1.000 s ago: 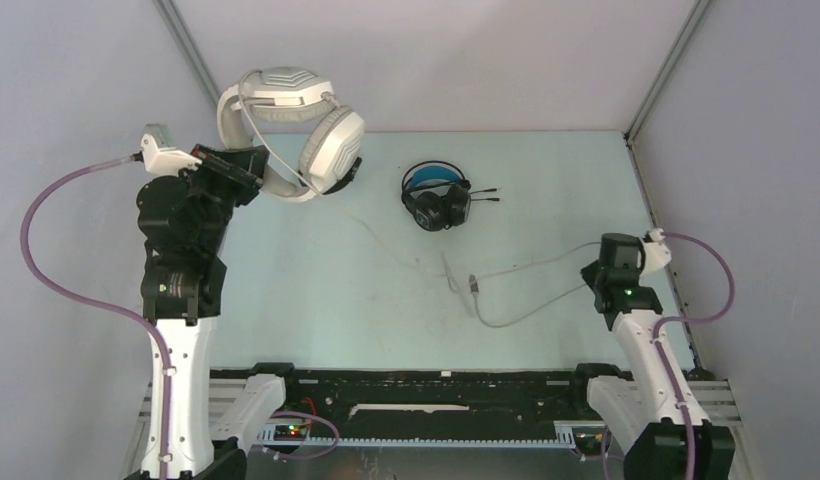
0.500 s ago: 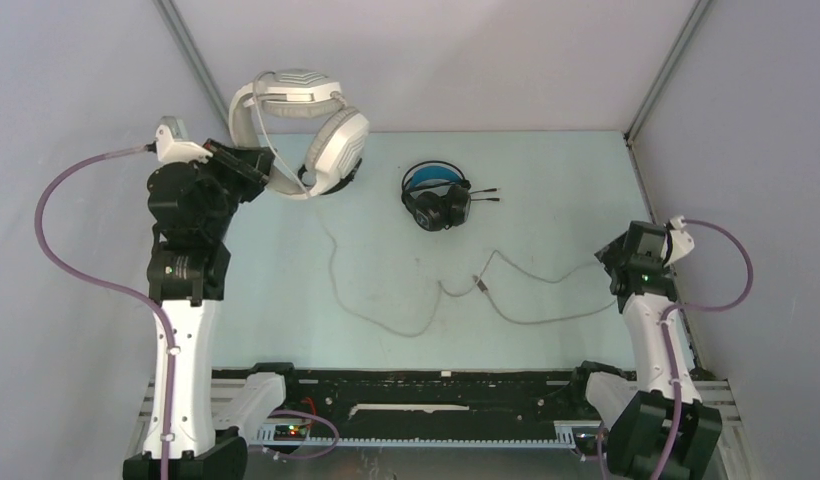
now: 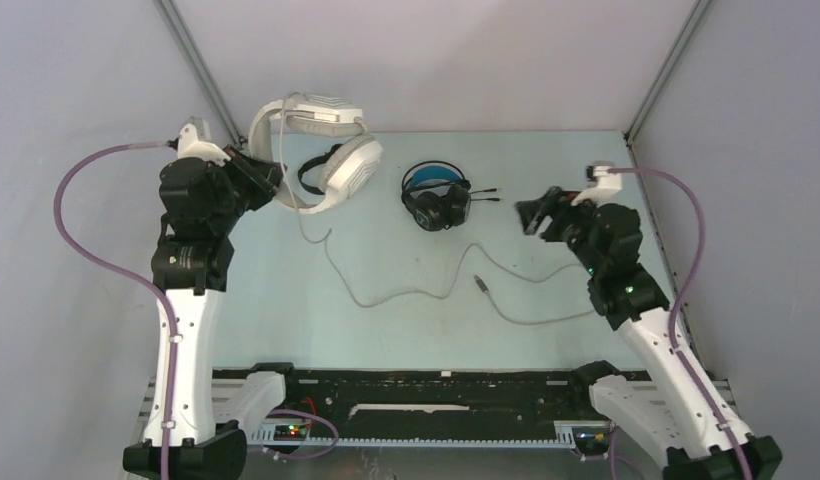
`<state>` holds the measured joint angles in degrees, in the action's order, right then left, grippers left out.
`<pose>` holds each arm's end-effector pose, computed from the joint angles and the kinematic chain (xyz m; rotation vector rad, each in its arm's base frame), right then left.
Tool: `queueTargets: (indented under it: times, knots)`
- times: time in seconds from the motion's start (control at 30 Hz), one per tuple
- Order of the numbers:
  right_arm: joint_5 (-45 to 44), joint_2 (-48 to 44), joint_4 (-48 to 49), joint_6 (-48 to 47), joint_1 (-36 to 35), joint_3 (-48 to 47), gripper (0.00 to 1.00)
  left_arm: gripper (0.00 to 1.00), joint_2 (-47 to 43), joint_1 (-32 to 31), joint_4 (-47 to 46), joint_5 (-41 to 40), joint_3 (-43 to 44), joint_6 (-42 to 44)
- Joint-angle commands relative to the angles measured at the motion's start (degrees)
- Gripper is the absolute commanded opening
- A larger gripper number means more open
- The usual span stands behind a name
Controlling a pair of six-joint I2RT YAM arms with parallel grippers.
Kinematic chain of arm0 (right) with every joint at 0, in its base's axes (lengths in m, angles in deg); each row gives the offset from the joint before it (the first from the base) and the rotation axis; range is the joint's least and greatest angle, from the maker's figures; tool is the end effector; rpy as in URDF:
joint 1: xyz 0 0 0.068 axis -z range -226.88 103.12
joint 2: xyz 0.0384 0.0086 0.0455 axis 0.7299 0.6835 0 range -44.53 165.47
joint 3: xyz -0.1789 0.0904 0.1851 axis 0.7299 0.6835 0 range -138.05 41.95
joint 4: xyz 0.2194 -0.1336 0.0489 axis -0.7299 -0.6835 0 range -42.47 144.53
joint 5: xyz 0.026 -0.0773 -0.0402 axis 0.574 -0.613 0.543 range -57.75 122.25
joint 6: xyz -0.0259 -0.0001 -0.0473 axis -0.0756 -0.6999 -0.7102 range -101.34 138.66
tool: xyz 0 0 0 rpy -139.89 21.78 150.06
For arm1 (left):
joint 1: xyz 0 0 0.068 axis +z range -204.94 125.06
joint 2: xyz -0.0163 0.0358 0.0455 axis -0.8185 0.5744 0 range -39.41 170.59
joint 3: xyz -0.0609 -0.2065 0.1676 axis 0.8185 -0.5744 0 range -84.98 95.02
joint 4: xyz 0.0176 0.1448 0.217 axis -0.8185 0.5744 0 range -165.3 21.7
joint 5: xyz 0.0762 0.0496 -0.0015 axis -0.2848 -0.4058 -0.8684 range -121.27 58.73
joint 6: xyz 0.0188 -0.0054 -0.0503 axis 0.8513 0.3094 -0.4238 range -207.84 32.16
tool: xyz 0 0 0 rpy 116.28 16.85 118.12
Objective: Wrap the headphones
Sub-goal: Wrap the headphones cable around the headphones.
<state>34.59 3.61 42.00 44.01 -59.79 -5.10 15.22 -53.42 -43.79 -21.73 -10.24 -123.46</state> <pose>0.1911 0.0454 0.3396 0.1698 1.8302 0.5092 0.1836 -0.0010 0.4479 -0.4564 1.7445 -0.5753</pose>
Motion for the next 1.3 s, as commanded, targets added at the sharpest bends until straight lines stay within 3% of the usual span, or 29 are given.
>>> queueTargets:
  times: [0.0,0.13,0.27,0.37,0.7,1.27]
  knots:
    - [6.5,-1.3,24.0,-8.5,-16.5,3.5,0.69,0.0,-1.2,0.5,-5.6,5.6,0.5,-2.6]
    - [0.6,5.1,36.4,-25.7,-34.5,3.7,0.72,0.0,-1.4,0.5,-7.9,8.6,0.0,-5.4]
    - [9.0,13.9,50.9,-32.0,-41.6,3.4,0.74,0.0,-1.8,0.4,-10.0,12.0,-0.4,-9.0]
    - [12.7,21.5,56.2,-34.4,-44.9,0.2,0.75,0.0,-2.5,0.4,-11.2,13.5,-0.8,-10.2]
    - [14.7,42.8,64.8,-43.9,-48.2,-14.3,0.81,0.0,-4.2,0.3,-11.4,16.3,-1.8,-11.1]
    - [23.7,56.2,63.2,-39.9,-49.3,-25.0,0.75,0.0,-5.6,0.3,-13.4,18.3,-3.2,-14.3]
